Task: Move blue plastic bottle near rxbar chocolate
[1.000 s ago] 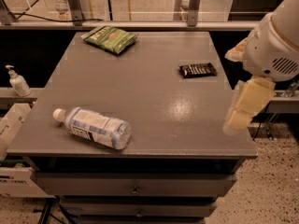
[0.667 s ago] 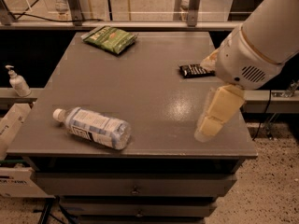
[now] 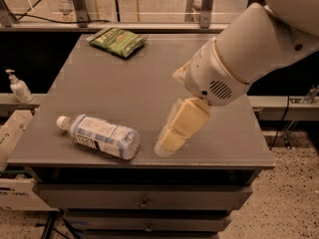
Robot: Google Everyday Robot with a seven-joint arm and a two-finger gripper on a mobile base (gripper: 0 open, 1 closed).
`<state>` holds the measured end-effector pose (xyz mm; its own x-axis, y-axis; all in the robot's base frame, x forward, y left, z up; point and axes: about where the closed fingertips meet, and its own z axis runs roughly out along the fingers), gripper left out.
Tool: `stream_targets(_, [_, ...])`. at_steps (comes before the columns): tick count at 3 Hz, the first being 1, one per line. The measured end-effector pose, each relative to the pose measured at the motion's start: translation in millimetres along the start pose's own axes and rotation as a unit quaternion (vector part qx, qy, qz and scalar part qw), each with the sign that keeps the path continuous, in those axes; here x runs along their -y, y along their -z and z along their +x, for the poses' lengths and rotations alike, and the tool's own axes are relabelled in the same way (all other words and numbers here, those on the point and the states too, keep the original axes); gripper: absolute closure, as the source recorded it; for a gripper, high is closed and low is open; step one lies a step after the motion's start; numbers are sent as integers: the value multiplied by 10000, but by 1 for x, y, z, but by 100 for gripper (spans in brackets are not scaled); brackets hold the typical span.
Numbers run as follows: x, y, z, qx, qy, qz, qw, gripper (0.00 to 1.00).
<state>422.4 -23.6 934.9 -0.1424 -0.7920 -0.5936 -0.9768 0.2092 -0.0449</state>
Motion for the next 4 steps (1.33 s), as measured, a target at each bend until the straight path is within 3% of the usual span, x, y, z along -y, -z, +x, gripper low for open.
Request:
stream_targets(1, [-11,-21,-25,656,-43,131,9977,0])
stream_targets(2, [-12,-21,-25,650,-38,127,9978,0])
stream_targets(4, [-32,-72,-7,1032,-110,195,9944,0])
